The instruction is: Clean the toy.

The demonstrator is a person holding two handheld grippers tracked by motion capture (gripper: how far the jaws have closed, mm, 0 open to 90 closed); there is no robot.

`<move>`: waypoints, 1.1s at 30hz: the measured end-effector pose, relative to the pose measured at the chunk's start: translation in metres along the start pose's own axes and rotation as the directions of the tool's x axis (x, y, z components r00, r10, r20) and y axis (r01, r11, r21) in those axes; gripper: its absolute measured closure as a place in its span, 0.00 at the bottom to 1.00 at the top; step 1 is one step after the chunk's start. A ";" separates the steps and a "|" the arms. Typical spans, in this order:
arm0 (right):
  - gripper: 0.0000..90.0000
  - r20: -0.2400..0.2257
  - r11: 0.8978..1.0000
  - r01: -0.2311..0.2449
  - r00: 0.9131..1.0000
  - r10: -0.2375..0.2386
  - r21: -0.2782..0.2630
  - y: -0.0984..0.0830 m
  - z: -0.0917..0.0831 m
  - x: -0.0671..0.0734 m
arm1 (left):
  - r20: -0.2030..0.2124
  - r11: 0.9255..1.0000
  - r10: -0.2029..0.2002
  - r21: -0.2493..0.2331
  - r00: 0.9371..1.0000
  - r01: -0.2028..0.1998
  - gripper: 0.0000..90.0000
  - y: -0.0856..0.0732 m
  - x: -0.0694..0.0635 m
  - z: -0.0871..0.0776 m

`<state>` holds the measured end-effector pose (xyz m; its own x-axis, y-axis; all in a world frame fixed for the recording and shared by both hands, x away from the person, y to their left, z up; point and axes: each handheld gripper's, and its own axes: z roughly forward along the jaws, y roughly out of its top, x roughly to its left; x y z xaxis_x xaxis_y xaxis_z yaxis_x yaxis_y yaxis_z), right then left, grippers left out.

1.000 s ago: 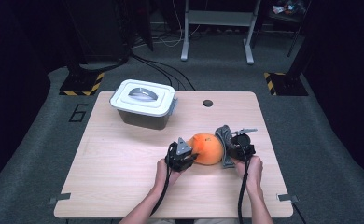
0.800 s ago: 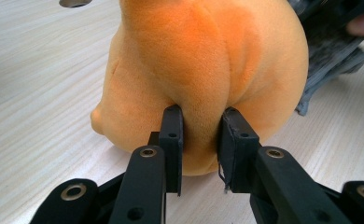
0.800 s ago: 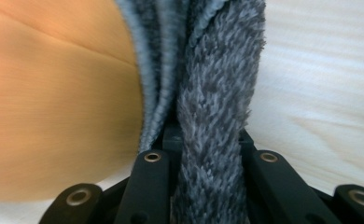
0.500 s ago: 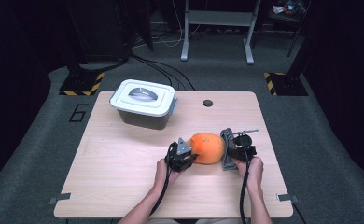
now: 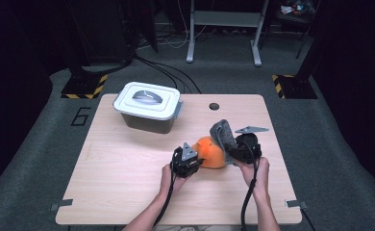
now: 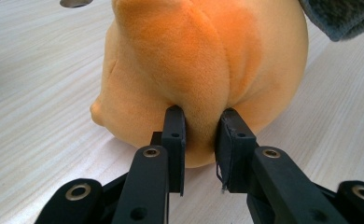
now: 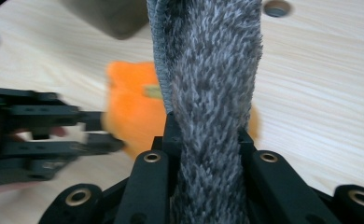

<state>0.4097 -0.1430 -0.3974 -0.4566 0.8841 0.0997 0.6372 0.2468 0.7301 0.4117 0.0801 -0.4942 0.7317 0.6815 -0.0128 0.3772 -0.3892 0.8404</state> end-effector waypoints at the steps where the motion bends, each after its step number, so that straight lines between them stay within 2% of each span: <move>1: 0.84 -0.014 1.000 0.014 1.000 -0.014 0.003 0.003 0.001 0.005 | -0.002 1.000 0.004 0.002 1.000 -0.004 0.83 0.000 0.000 0.000; 3: 0.84 -0.044 0.999 0.038 0.998 -0.038 0.008 0.008 0.005 0.016 | 0.005 1.000 -0.007 0.003 1.000 0.007 0.84 0.000 0.000 -0.001; 4: 0.84 -0.074 0.999 0.037 0.997 -0.036 0.013 0.010 0.008 0.020 | 0.007 1.000 -0.011 0.002 1.000 0.011 0.84 0.000 0.000 -0.001; 5: 0.84 -0.099 0.999 0.038 0.994 -0.036 0.017 0.011 0.011 0.024 | 0.000 1.000 0.000 0.000 1.000 0.000 0.84 -0.001 0.001 -0.001; 7: 0.84 -0.094 0.997 0.061 0.994 -0.057 0.040 0.013 0.018 0.030 | 0.002 1.000 -0.003 -0.002 1.000 0.003 0.84 -0.001 0.001 -0.001; 9: 0.84 -0.105 0.997 0.051 0.993 -0.045 0.056 0.014 0.025 0.030 | -0.003 1.000 0.000 -0.007 1.000 0.000 0.85 -0.002 0.002 -0.001; 14: 0.84 -0.063 0.996 0.065 0.996 -0.061 0.065 0.012 0.030 0.028 | -0.004 1.000 0.007 -0.010 1.000 -0.007 0.85 -0.003 0.001 -0.001; 16: 0.84 -0.045 0.997 0.053 0.998 -0.050 0.061 0.012 0.030 0.027 | -0.005 1.000 0.014 -0.009 1.000 -0.014 0.85 -0.003 0.001 -0.001; 23: 0.84 0.010 0.998 0.042 0.999 -0.043 0.052 0.008 0.027 0.013 | -0.003 1.000 0.019 -0.010 1.000 -0.019 0.85 -0.003 -0.001 -0.001; 28: 0.84 0.038 0.999 -0.008 0.999 0.006 0.046 0.003 0.025 -0.002 | 0.000 1.000 0.020 -0.008 1.000 -0.020 0.85 -0.002 -0.001 -0.001; 31: 0.84 0.083 0.998 -0.026 0.996 0.022 0.050 -0.002 0.027 -0.012 | 0.006 1.000 0.023 -0.007 1.000 -0.023 0.85 -0.002 0.000 -0.001; 33: 0.84 0.092 0.997 -0.061 0.994 0.056 0.051 -0.006 0.030 -0.022 | 0.007 1.000 0.013 -0.012 1.000 -0.013 0.85 -0.002 0.000 -0.001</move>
<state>0.4347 -0.1517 -0.4245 -0.3609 0.9294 0.0776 0.6949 0.2124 0.6870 0.4106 0.0812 -0.4955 0.7403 0.6723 -0.0055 0.3607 -0.3902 0.8471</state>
